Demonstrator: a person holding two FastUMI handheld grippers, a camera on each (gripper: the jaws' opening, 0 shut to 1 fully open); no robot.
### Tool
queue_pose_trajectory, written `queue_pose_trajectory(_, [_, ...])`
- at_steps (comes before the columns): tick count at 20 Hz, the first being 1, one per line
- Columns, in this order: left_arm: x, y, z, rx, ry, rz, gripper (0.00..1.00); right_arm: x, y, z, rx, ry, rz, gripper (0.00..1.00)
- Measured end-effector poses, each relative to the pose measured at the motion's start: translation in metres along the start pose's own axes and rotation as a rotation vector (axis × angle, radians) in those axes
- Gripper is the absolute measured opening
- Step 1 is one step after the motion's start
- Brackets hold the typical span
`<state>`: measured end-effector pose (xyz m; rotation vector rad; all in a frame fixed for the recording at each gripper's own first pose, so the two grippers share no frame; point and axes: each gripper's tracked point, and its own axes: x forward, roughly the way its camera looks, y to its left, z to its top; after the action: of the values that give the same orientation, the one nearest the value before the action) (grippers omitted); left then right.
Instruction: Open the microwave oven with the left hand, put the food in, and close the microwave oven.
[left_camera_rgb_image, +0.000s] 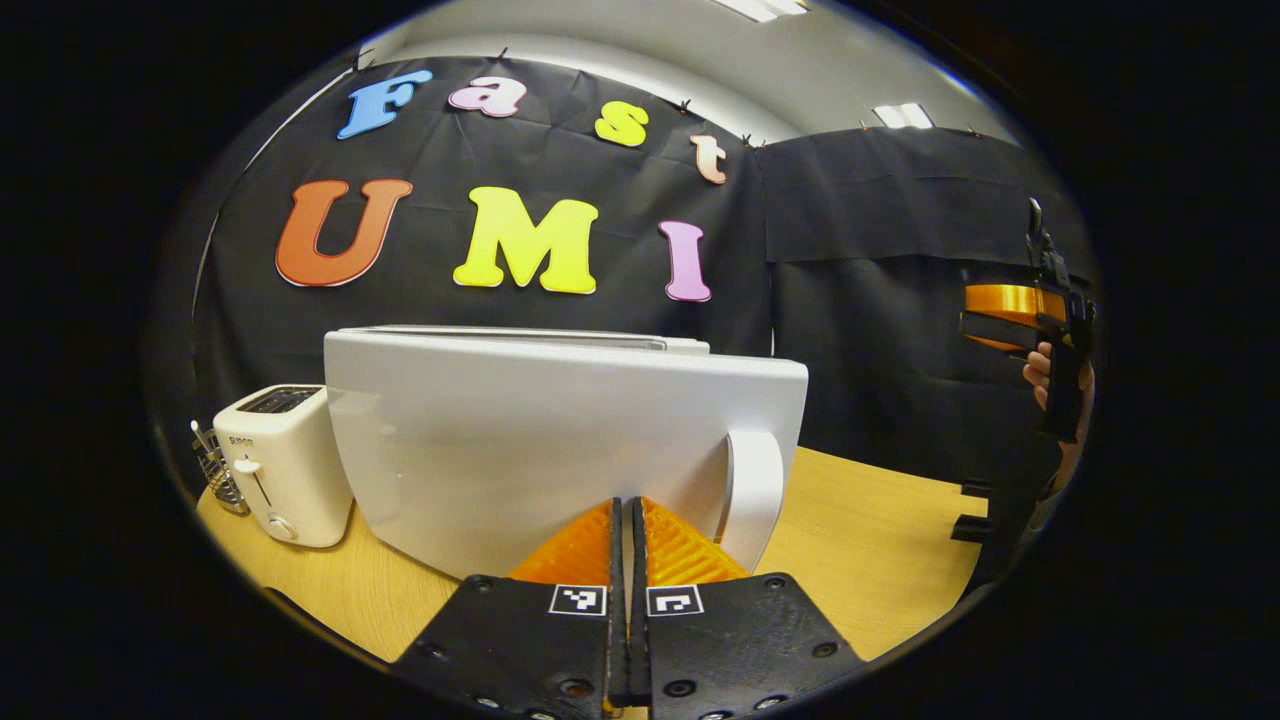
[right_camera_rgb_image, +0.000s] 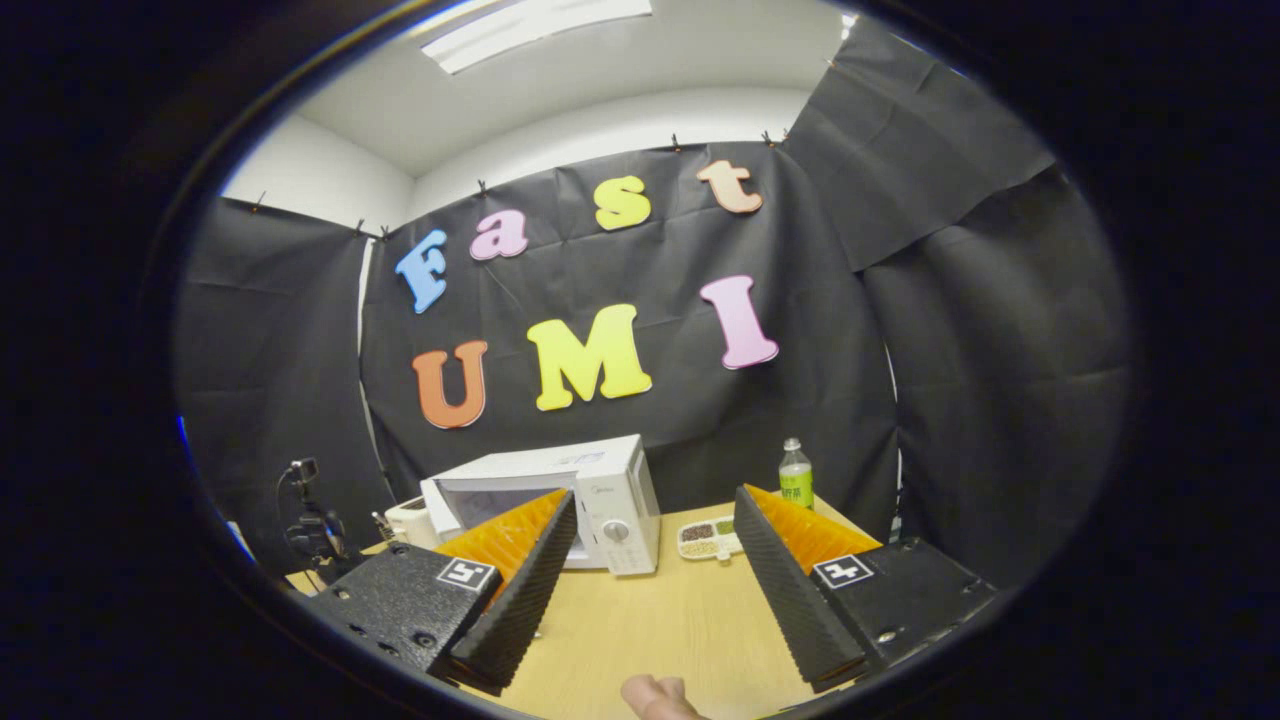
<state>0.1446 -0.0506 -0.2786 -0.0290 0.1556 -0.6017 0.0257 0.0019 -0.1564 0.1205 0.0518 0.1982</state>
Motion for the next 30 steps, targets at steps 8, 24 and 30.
queue_pose_trajectory(8, [0.084, -0.002, 0.007, -0.087, 0.034, 0.077, 0.0, -0.003, -0.031, 0.001, 0.044, 0.005, -0.049, 0.91])
queue_pose_trajectory(24, [0.185, 0.012, -0.021, -0.095, 0.145, 0.3, 0.01, -0.01, -0.071, -0.002, 0.052, 0.008, -0.105, 1.0])
queue_pose_trajectory(30, [0.169, 0.015, -0.027, -0.074, 0.16, 0.399, 0.01, -0.002, -0.062, -0.012, 0.109, 0.044, -0.083, 0.91])
